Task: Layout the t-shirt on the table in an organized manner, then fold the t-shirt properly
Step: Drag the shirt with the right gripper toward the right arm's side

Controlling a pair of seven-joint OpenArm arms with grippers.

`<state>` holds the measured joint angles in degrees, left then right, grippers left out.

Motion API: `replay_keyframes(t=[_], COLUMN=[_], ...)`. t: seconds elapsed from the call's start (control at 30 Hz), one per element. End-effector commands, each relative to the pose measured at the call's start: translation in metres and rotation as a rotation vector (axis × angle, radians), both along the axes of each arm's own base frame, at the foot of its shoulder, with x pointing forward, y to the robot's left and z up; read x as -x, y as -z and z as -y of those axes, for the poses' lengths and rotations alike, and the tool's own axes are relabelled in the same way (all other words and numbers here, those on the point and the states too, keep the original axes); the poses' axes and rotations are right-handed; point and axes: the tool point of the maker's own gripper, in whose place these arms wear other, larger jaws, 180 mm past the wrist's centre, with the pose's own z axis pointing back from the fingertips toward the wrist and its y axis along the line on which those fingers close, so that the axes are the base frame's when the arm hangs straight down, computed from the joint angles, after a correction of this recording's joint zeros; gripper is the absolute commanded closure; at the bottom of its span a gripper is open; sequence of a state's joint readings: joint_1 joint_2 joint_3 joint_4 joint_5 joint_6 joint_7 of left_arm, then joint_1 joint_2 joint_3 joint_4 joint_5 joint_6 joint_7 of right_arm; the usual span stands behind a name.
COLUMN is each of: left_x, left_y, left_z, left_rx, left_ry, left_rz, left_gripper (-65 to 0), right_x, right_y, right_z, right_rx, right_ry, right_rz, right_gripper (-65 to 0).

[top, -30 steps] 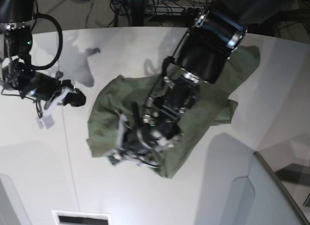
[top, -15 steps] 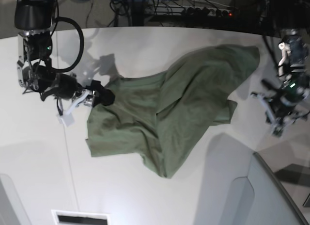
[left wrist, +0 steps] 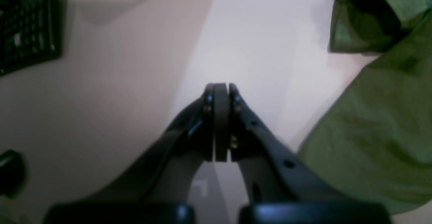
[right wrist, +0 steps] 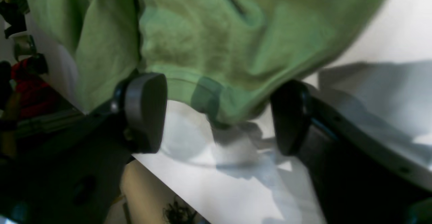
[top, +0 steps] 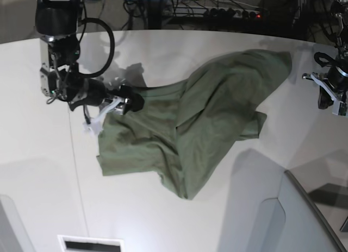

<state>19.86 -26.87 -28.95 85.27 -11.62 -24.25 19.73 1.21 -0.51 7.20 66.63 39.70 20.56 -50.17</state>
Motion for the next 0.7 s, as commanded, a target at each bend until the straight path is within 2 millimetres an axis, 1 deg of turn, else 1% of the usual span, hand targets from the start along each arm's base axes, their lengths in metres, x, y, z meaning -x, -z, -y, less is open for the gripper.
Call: replay_keyframes(t=[0.0, 0.07, 0.13, 0.17, 0.23, 0.3, 0.37, 0.43, 0.5, 0.57, 0.67], left_x=[-0.01, -0.01, -0.01, -0.009, -0.008, -0.007, -0.006, -0.001, -0.001, -0.001, -0.001], left_y=[-0.019, -0.018, -0.018, -0.016, -0.013, -0.013, -0.011, -0.008, -0.008, -0.008, -0.009], left_z=[-0.005, -0.004, -0.004, -0.003, -0.001, -0.001, 0.0, 0.0, 0.0, 0.0, 0.001], left_rx=[-0.024, -0.021, -0.02, -0.015, -0.006, -0.004, 0.0, 0.0, 0.0, 0.0, -0.004], left_ry=[0.013, 0.014, 0.013, 0.01, 0.006, 0.004, 0.003, 0.003, 0.003, 0.003, 0.006], left_rz=[0.053, 0.054, 0.052, 0.05, 0.049, 0.048, 0.045, 0.036, 0.034, 0.034, 0.034], left_gripper=[0.0, 0.0, 0.0, 0.0, 0.0, 0.0, 0.0, 0.0, 0.0, 0.0, 0.0], right_x=[-0.008, -0.009, -0.011, -0.012, -0.019, -0.024, -0.031, -0.04, -0.06, -0.092, -0.137], right_y=[-0.007, -0.007, -0.008, -0.008, -0.012, -0.014, -0.018, -0.026, -0.042, -0.066, -0.094], right_z=[0.001, 0.003, 0.006, 0.012, 0.024, 0.033, 0.046, 0.058, 0.068, 0.078, 0.094], right_rx=[-0.002, 0.001, 0.007, 0.021, 0.043, 0.062, 0.088, 0.119, 0.149, 0.168, 0.179], right_ry=[-0.004, -0.001, 0.001, 0.001, 0.0, 0.0, 0.004, 0.022, 0.037, 0.06, 0.101], right_rz=[0.03, 0.031, 0.036, 0.039, 0.053, 0.061, 0.058, 0.051, 0.092, 0.152, 0.195], right_gripper=[-35.1, -19.8, -0.8, 0.0, -1.8, 0.0, 0.0, 0.0, 0.0, -0.2, -0.3])
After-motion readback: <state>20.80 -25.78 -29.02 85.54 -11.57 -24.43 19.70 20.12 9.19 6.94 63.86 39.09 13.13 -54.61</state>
